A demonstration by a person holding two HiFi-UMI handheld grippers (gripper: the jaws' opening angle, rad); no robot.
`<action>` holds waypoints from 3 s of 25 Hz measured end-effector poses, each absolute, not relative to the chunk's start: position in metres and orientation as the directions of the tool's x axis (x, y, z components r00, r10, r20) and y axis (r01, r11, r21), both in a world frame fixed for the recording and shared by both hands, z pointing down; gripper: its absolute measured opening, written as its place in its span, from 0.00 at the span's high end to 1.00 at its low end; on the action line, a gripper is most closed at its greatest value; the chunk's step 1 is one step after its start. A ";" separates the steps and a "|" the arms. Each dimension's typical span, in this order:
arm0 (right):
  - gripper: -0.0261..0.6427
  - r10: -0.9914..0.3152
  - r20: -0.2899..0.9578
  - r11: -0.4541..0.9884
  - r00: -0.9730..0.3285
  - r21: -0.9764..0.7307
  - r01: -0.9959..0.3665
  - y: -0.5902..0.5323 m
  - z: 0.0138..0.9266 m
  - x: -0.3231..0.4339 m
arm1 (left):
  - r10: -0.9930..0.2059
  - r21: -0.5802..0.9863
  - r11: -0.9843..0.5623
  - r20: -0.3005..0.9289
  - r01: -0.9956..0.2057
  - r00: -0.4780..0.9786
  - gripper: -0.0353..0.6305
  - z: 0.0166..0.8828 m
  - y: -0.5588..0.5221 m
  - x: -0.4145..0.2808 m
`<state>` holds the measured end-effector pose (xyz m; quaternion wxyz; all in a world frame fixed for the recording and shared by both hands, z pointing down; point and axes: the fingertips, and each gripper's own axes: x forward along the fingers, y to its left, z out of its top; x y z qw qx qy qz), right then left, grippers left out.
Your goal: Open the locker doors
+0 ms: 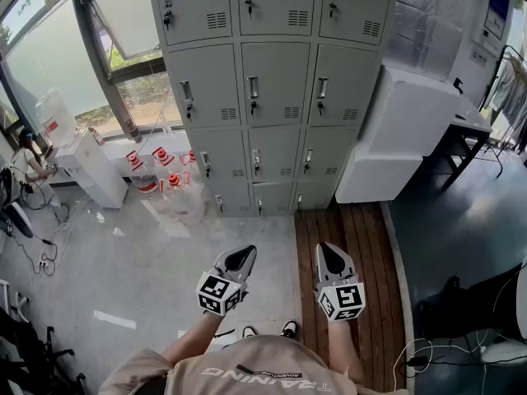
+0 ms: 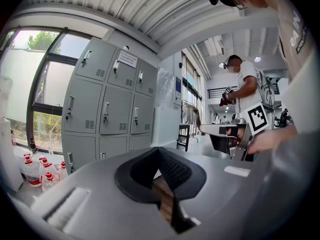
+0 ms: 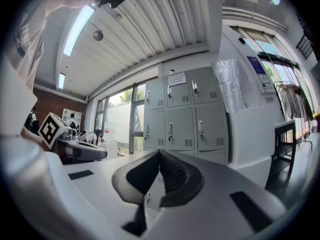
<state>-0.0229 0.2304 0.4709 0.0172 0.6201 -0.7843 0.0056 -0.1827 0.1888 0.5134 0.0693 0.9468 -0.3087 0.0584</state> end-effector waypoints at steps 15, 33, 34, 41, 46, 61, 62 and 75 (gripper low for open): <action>0.95 -0.963 0.018 0.268 -0.267 0.037 -0.963 0.197 0.472 -0.004 | -0.614 0.083 -0.771 0.162 -0.631 0.772 0.94 0.513 0.169 -0.174; 0.95 -0.933 0.052 0.356 -0.356 -0.008 -0.934 0.187 0.517 0.030 | -0.694 0.110 -0.683 0.211 -0.722 0.688 0.94 0.535 0.153 -0.152; 0.95 -0.928 0.056 0.369 -0.369 -0.012 -0.929 0.185 0.520 0.030 | -0.697 0.104 -0.682 0.209 -0.724 0.686 0.94 0.534 0.152 -0.149; 0.95 -0.911 0.078 0.404 -0.405 -0.027 -0.914 0.161 0.526 0.031 | -0.677 0.105 -0.699 0.223 -0.708 0.702 0.94 0.534 0.124 -0.133; 0.95 -0.910 0.131 0.394 -0.393 -0.014 -0.919 0.142 0.545 0.023 | -0.624 0.139 -0.739 0.229 -0.659 0.748 0.94 0.547 0.091 -0.115; 0.95 -0.971 0.121 0.218 -0.208 0.082 -0.973 0.009 0.503 0.042 | -0.515 0.105 -0.841 0.151 -0.532 0.844 0.94 0.529 -0.067 -0.108; 0.94 -0.971 0.127 0.211 -0.201 0.072 -0.975 0.004 0.510 0.038 | -0.508 0.119 -0.842 0.155 -0.527 0.847 0.94 0.533 -0.076 -0.110; 0.94 -0.965 0.164 0.201 -0.205 -0.040 -0.979 -0.088 0.529 0.079 | -0.509 0.230 -0.815 0.154 -0.531 0.847 0.94 0.540 -0.152 -0.076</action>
